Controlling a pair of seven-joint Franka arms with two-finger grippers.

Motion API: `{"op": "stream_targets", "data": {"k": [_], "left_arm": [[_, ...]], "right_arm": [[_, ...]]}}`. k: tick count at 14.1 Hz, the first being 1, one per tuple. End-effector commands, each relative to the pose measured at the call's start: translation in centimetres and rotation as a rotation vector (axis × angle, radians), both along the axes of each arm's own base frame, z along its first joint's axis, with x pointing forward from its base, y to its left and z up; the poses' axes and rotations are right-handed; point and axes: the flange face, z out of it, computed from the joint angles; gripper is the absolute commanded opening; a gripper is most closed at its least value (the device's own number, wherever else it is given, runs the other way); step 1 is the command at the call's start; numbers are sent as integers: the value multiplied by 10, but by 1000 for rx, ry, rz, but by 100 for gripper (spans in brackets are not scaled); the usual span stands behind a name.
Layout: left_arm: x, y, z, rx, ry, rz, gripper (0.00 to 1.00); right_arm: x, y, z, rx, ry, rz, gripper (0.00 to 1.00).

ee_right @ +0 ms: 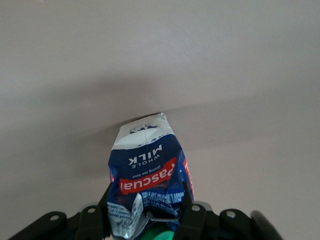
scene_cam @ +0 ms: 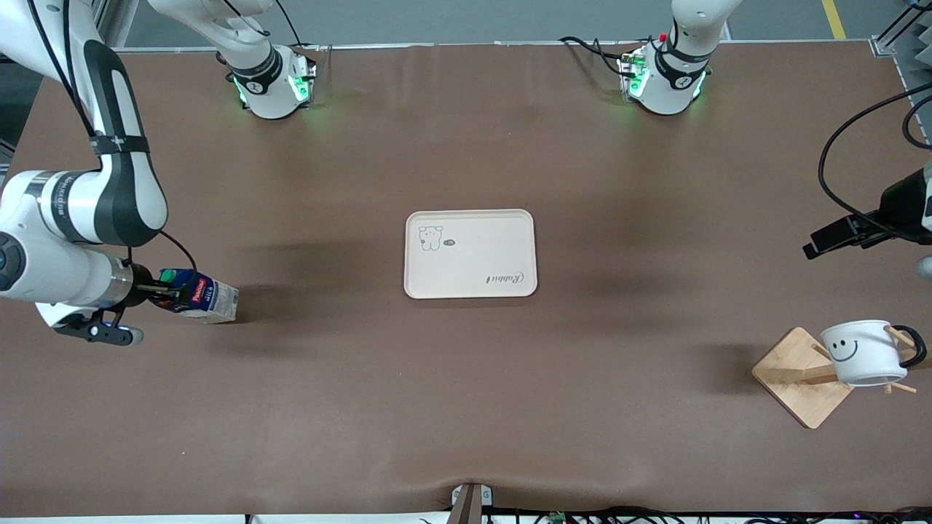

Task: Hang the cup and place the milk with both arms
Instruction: 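Hang the mug handle on the stand peg while the right gripper carries milk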

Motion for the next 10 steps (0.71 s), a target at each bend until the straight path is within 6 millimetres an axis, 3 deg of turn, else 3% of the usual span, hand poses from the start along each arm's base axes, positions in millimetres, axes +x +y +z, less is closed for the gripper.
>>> {"op": "stream_targets", "data": {"k": [1,4,6,9,10], "left_arm": [[-4,11,11,56,9,-1,100],[-4,23,46,93,-20,-25,100],[-4,26,47,90,-18,-23,100],[-5,23,49,90,-22,-23,100],[-5,20,49,91,-21,-20,100]], "right_arm": [[-31,-26,-2,-21,-9,42,0],[-40,-36,-4,-18,-4,29,0],[-42,-46,-4,-18,-3,7,0],[-44,-44,-13,-9,8,-8,2],[-44,-44,-14,-9,10,-8,30]]}}
